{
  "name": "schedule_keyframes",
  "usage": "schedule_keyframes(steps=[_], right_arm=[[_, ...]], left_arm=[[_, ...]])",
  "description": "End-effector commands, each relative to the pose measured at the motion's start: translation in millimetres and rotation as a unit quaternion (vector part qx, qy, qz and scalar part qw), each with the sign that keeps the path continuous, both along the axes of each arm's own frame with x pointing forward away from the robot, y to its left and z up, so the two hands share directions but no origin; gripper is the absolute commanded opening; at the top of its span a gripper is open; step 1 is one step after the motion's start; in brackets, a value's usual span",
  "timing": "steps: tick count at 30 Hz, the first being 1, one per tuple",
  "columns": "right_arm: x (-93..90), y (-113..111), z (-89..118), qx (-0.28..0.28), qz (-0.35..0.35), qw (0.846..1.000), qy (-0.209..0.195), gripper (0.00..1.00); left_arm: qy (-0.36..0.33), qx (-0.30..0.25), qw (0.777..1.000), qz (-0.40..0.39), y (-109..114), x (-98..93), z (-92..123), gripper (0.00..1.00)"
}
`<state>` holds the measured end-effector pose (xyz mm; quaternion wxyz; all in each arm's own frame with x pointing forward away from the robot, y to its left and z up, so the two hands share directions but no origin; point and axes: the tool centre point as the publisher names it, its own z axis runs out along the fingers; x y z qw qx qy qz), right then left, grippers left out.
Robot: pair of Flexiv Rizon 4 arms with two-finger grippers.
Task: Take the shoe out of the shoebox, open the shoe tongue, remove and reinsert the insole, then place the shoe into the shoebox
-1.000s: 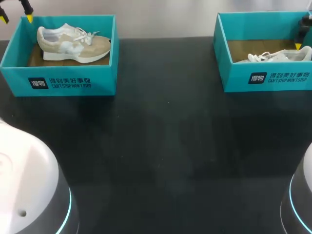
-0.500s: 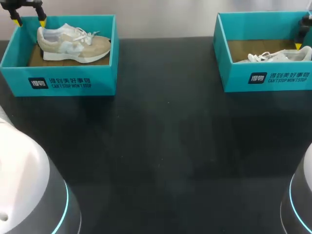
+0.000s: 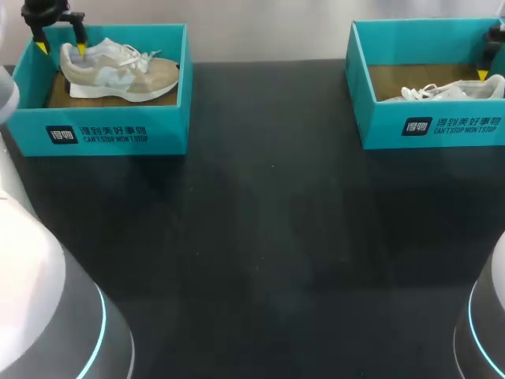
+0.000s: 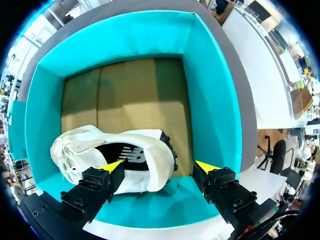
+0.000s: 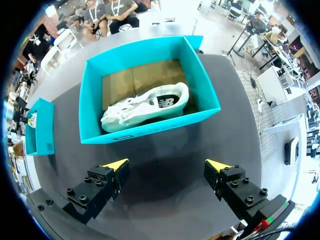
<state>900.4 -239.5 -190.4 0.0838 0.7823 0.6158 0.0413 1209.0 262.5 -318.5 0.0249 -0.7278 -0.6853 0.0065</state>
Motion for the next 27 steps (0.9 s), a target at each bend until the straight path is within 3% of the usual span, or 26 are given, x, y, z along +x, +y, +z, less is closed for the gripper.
schedule_keyframes(steps=[1, 5, 10, 27], right_arm=[[-0.6, 0.2, -0.1, -0.001, 0.000, 1.000, 0.000, 1.00], [-0.6, 0.2, -0.1, -0.001, 0.000, 1.000, 0.000, 1.00], [-0.6, 0.2, -0.1, -0.001, 0.000, 1.000, 0.000, 1.00], [-0.6, 0.2, -0.1, -0.001, 0.000, 1.000, 0.000, 1.00]], left_arm=[[0.019, -0.002, 1.000, 0.013, 2.8, 15.7, -11.2, 0.83], [0.019, 0.003, 1.000, 0.018, 3.6, 15.4, -19.8, 0.74], [0.024, 0.004, 0.999, 0.026, 5.3, 18.3, -27.5, 0.69], [0.027, 0.009, 0.999, 0.042, 10.9, 24.5, -51.0, 0.73]])
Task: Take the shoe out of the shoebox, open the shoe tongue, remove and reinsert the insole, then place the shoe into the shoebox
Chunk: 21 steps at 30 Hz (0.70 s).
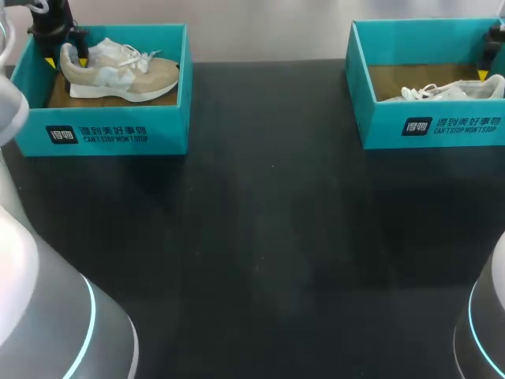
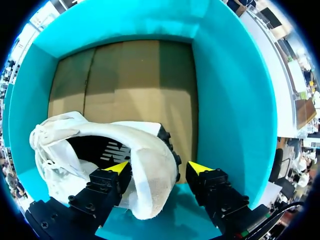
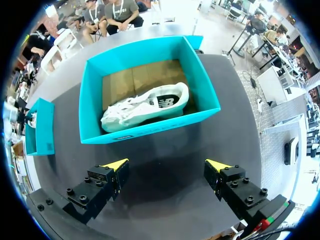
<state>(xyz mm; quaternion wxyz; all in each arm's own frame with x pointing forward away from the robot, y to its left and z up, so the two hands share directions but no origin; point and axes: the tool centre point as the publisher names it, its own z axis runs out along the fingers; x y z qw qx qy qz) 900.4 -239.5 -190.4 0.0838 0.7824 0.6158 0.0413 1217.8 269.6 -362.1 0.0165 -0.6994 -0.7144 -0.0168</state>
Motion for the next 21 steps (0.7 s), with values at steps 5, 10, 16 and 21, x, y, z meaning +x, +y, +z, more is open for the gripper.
schedule_keyframes(steps=[5, 10, 16, 21], right_arm=[[-0.6, 0.2, -0.1, -0.001, 0.000, 1.000, -0.001, 1.00], [-0.6, 0.2, -0.1, -0.001, 0.000, 1.000, -0.001, 1.00], [-0.6, 0.2, -0.1, -0.001, 0.000, 1.000, -0.001, 1.00], [-0.6, 0.2, -0.1, -0.001, 0.000, 1.000, -0.001, 1.00]], left_arm=[[0.052, -0.005, 0.999, 0.008, 4.2, 17.3, -12.1, 0.75], [0.056, -0.007, 0.998, 0.012, 3.9, 17.6, -17.4, 0.73], [0.061, -0.009, 0.998, 0.016, 2.4, 17.7, -23.9, 0.66], [0.065, -0.011, 0.998, 0.018, 2.0, 17.0, -26.0, 0.60]])
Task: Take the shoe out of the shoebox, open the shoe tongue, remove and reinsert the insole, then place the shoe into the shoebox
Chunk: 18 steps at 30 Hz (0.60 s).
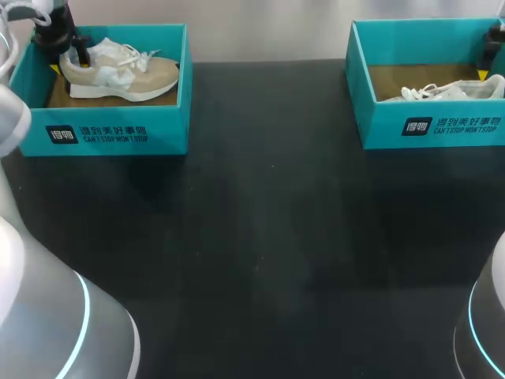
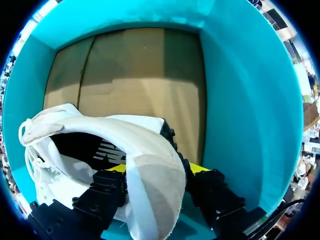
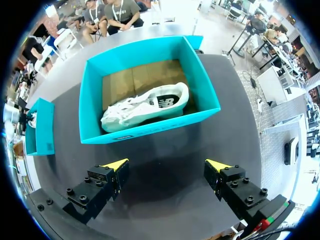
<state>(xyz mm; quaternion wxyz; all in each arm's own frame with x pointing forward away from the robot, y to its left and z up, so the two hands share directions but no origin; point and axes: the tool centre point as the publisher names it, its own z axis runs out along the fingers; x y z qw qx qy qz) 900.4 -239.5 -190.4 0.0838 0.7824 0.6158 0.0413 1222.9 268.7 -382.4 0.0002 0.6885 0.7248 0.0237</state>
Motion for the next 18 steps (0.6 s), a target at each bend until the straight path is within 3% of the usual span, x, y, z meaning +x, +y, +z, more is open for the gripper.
schedule_keyframes(steps=[1, 3, 7, 18], right_arm=[[-0.6, 0.2, -0.1, -0.001, 0.000, 1.000, -0.001, 1.00], [-0.6, 0.2, -0.1, -0.001, 0.000, 1.000, -0.001, 1.00], [-0.6, 0.2, -0.1, -0.001, 0.000, 1.000, -0.001, 1.00], [-0.6, 0.2, -0.1, -0.001, 0.000, 1.000, -0.001, 1.00]], left_arm=[[0.083, -0.005, 0.997, 0.003, 2.9, 11.5, -5.9, 0.61], [0.084, -0.005, 0.996, 0.003, 3.0, 10.5, -6.4, 0.60], [0.086, -0.004, 0.996, 0.006, 4.4, 9.0, -7.6, 0.49], [0.084, -0.010, 0.996, 0.010, 5.1, 4.1, -2.7, 0.47]])
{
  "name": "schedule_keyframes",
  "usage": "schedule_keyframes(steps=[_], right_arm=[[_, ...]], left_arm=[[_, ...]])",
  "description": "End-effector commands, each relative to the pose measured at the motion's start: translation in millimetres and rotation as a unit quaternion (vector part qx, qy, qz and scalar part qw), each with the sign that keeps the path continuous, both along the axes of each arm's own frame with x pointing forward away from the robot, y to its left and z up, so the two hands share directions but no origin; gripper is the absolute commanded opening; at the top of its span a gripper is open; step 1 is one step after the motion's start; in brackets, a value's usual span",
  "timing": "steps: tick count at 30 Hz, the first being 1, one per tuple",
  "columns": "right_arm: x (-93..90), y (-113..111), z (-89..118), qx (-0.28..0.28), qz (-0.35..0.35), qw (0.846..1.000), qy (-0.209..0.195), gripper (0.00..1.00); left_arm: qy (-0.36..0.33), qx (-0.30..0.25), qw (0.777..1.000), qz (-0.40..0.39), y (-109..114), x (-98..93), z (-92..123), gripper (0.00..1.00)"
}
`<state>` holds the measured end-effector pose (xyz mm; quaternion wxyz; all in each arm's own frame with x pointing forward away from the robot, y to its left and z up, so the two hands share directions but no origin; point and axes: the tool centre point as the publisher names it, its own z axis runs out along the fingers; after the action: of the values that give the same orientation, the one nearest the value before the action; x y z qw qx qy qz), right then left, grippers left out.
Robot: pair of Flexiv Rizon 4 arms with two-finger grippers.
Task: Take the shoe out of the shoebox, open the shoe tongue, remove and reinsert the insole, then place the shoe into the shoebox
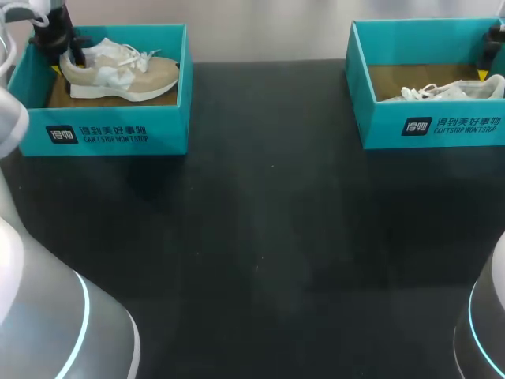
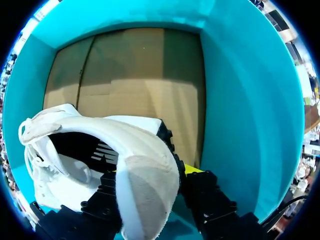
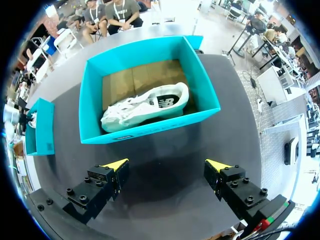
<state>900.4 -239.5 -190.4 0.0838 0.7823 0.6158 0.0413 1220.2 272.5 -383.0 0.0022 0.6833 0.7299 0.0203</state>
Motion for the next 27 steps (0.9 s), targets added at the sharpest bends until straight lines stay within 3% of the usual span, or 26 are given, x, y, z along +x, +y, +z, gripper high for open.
schedule_keyframes(steps=[1, 5, 9, 16, 17, 18, 19, 27], right_arm=[[-0.6, 0.2, -0.1, -0.001, 0.000, 1.000, -0.001, 1.00], [-0.6, 0.2, -0.1, -0.001, 0.000, 1.000, -0.001, 1.00], [-0.6, 0.2, -0.1, -0.001, 0.000, 1.000, -0.001, 1.00], [-0.6, 0.2, -0.1, -0.001, 0.000, 1.000, -0.001, 1.00], [-0.6, 0.2, -0.1, -0.001, 0.000, 1.000, -0.001, 1.00], [-0.6, 0.2, -0.1, -0.001, 0.000, 1.000, -0.001, 1.00], [-0.6, 0.2, -0.1, -0.001, 0.000, 1.000, -0.001, 1.00], [-0.6, 0.2, -0.1, -0.001, 0.000, 1.000, -0.001, 1.00]], left_arm=[[0.084, -0.007, 0.996, 0.003, 1.1, 6.2, -1.1, 0.48], [0.084, -0.006, 0.996, 0.003, 1.1, 5.2, 0.5, 0.53], [0.088, -0.005, 0.996, 0.004, 2.1, 4.5, 2.7, 0.74], [0.093, 0.002, 0.996, 0.007, 3.2, 3.7, 0.2, 0.48], [0.094, 0.003, 0.995, 0.009, 3.0, 3.6, -0.8, 0.39], [0.095, 0.004, 0.995, 0.009, 2.9, 3.6, -1.1, 0.09], [0.095, 0.004, 0.995, 0.010, 2.9, 3.5, -1.1, 0.00], [0.092, 0.004, 0.996, 0.011, 8.2, 0.5, 7.8, 0.00]])
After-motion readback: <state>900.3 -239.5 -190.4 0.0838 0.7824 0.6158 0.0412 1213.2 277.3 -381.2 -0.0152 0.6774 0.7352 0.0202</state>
